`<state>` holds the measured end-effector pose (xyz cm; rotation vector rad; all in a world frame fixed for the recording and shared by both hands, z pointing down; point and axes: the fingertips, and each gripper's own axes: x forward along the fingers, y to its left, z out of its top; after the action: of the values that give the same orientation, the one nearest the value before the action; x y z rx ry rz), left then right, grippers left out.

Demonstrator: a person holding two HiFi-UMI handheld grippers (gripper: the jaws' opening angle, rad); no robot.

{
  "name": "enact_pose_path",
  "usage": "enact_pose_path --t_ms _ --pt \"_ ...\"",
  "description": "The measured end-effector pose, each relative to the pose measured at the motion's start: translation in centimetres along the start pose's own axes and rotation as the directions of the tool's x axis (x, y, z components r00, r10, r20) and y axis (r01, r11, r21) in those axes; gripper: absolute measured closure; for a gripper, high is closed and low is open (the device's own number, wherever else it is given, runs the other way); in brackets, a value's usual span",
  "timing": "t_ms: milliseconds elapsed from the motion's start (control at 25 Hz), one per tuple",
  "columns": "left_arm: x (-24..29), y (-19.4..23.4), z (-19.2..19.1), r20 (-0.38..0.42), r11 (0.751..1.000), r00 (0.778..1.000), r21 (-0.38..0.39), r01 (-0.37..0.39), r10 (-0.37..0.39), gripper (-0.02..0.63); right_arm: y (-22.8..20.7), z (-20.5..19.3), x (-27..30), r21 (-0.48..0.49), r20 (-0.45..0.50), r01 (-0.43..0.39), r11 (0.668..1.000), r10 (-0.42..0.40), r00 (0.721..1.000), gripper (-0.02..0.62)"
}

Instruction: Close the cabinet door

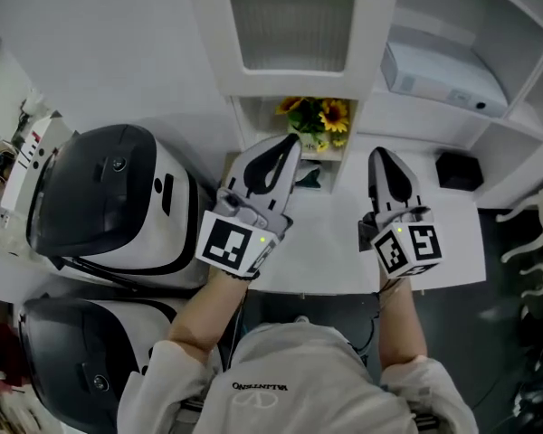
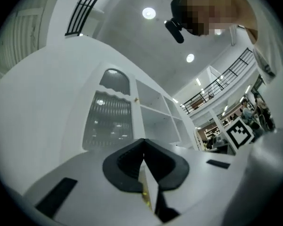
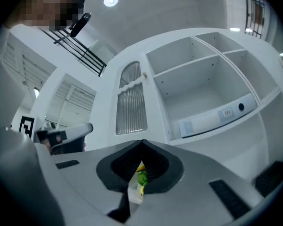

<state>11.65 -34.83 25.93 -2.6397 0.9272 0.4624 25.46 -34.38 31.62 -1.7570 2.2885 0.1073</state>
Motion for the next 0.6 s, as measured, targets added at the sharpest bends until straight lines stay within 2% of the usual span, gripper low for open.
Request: enact_pose_path --t_ms 200,320,440,600 --pt "-6.7 1.6 -4.4 -0.088 0.991 0.99 -0.066 -0.118 0.112 0.602 0.7 -1.6 -2.3 0.036 -0.022 0.01 0.999 -0.009 1.0 0.584" --pt "-9.4 2.4 -5.6 -0.121 0.982 0.979 -0.074 -0.173 0.163 0.601 0.6 -2.6 -4.0 -0.017 -0.028 0.031 0.999 -0.031 0.999 0.584" --pt "-11.0 2.4 -5.8 -0.139 0.98 0.974 -0.069 -0.188 0.177 0.601 0.6 -2.7 -5.7 -0.064 -0.023 0.045 0.997 -0.047 0.999 0.584" --pt "-12.8 2.0 -5.8 -0.165 0.981 0.969 -0.022 -0.192 0.186 0.601 0.6 -2.7 -7.0 -0.064 -0.009 0.053 0.997 -0.054 0.999 0.584"
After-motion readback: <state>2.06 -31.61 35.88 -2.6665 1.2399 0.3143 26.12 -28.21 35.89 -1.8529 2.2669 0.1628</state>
